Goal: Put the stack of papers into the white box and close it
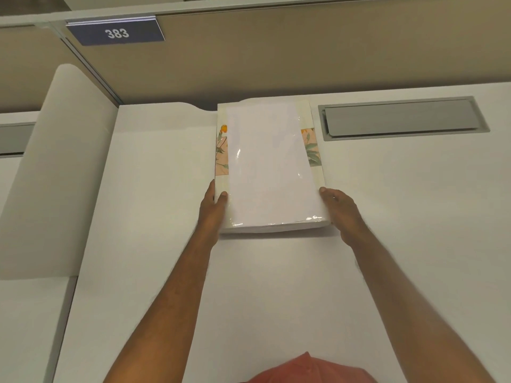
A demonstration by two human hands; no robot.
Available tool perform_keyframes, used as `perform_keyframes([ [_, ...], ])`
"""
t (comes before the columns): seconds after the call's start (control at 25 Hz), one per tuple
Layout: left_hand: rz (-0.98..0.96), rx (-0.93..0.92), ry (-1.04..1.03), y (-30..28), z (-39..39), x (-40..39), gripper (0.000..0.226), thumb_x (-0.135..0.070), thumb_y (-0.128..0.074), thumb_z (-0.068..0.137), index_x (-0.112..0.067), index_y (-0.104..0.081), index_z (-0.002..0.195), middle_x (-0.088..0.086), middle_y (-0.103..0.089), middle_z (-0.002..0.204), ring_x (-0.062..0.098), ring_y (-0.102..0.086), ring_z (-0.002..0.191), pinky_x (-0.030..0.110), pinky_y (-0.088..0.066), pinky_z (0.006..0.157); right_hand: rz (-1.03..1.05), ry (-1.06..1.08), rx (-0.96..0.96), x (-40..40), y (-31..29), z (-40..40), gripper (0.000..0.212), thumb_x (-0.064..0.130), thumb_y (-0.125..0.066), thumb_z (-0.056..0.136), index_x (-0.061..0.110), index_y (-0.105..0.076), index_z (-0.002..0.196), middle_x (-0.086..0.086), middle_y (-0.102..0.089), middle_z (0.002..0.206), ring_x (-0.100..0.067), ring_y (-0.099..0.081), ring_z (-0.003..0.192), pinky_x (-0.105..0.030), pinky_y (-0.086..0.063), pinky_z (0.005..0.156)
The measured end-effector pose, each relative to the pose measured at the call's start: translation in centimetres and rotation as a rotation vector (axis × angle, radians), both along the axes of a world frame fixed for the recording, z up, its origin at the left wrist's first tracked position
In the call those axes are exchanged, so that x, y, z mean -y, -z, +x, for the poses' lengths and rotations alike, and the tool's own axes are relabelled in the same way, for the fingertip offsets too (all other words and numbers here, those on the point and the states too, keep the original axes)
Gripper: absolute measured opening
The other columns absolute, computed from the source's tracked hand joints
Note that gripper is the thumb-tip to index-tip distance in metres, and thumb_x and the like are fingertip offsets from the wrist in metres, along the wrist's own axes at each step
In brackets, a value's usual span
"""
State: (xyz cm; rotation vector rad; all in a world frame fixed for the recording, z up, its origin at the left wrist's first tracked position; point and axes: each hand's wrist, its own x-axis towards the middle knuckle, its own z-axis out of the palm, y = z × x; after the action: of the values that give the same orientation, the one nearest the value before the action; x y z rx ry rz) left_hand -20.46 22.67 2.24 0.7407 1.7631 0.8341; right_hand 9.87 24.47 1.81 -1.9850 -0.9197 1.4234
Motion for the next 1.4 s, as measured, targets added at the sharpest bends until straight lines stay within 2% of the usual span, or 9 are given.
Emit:
perform_keyframes([
  [0.2,-0.076,-0.118,0.051,0.9,-0.2,-0.2,0.063,-0.046,-0.045,0.093,-0.050,-0.030,0.155,-0.003,-0.050,0.153,0.026,-0.048,0.140,0.048,-0.041,0.118,-0.067,-0.026,-0.082,0.2,0.7,0.8,0.063,0.061,-0.066,0.091,0.028,-0.061,0.145,0.005,-0.066,0.143,-0.022,-0.065,0.128,-0.049,-0.054,0.109],
  [0.36,-0.128,-0.228,0.077,1.5,0.1,-0.6,0.058,-0.041,-0.043,0.104,-0.052,-0.024,0.157,0.007,-0.042,0.152,0.034,-0.040,0.142,0.049,-0.040,0.115,-0.064,-0.032,-0.043,0.7,2.0,0.8,0.086,0.071,-0.069,0.070,0.027,-0.063,0.144,0.001,-0.066,0.145,-0.024,-0.064,0.130,-0.045,-0.053,0.110],
  [0.48,-0.143,-0.260,0.073,2.1,0.0,-0.7,0.057,-0.040,-0.043,0.105,-0.049,-0.024,0.158,0.009,-0.039,0.153,0.034,-0.037,0.143,0.049,-0.039,0.115,-0.029,0.022,0.003,1.2,2.6,-0.2,0.063,0.060,-0.068,0.085,0.024,-0.069,0.137,-0.002,-0.071,0.134,-0.025,-0.067,0.122,-0.035,-0.052,0.092],
  [0.68,-0.118,-0.324,0.077,2.8,-0.2,-1.0,0.059,-0.040,-0.045,0.103,-0.042,-0.028,0.159,0.011,-0.042,0.151,0.034,-0.037,0.143,0.050,-0.036,0.115,-0.023,-0.080,0.194,0.6,3.2,-0.5,0.067,0.069,-0.051,0.073,0.025,-0.074,0.118,-0.014,-0.068,0.123,-0.028,-0.064,0.096,-0.036,-0.051,0.078],
  [0.84,-0.091,-0.369,0.091,3.1,-0.3,-1.3,0.058,-0.037,-0.048,0.102,-0.034,-0.032,0.159,0.012,-0.045,0.149,0.033,-0.038,0.143,0.047,-0.036,0.114,0.055,-0.175,0.367,-0.5,2.0,-1.1,0.058,0.042,-0.063,0.097,0.028,-0.049,0.151,-0.007,-0.058,0.137,-0.029,-0.063,0.119,-0.048,-0.055,0.100],
  [1.0,-0.085,-0.357,0.083,3.3,-0.6,-1.5,0.058,-0.037,-0.050,0.102,-0.030,-0.036,0.158,0.011,-0.046,0.148,0.031,-0.040,0.142,0.046,-0.037,0.115,0.066,-0.256,0.458,-0.7,1.7,-1.5,0.058,0.036,-0.059,0.103,0.030,-0.041,0.158,-0.008,-0.054,0.144,-0.033,-0.057,0.131,-0.050,-0.050,0.106],
  [1.2,-0.085,-0.489,0.157,2.8,-0.1,-0.9,0.060,-0.038,-0.046,0.104,-0.027,-0.030,0.160,0.013,-0.043,0.151,0.035,-0.033,0.143,0.046,-0.034,0.114,0.140,-0.238,0.374,0.2,1.7,-0.9,0.059,0.038,-0.061,0.102,0.027,-0.045,0.158,-0.010,-0.056,0.141,-0.030,-0.059,0.127,-0.046,-0.049,0.108],
  [1.32,-0.054,-0.672,0.186,1.5,0.6,0.0,0.065,-0.041,-0.046,0.104,-0.023,-0.022,0.163,0.011,-0.033,0.160,0.034,-0.030,0.147,0.051,-0.033,0.114,0.219,-0.202,0.305,1.6,1.6,-0.6,0.059,0.034,-0.062,0.103,0.019,-0.045,0.157,-0.012,-0.055,0.145,-0.028,-0.064,0.112,-0.050,-0.051,0.108],
  [1.4,0.034,-0.788,0.229,1.0,0.8,0.4,0.069,-0.041,-0.048,0.103,-0.018,-0.021,0.163,0.010,-0.030,0.164,0.034,-0.030,0.148,0.052,-0.032,0.115,0.285,-0.237,0.333,2.4,1.3,-0.2,0.061,0.036,-0.062,0.104,0.014,-0.042,0.157,-0.014,-0.050,0.151,-0.032,-0.064,0.116,-0.054,-0.051,0.108],
])
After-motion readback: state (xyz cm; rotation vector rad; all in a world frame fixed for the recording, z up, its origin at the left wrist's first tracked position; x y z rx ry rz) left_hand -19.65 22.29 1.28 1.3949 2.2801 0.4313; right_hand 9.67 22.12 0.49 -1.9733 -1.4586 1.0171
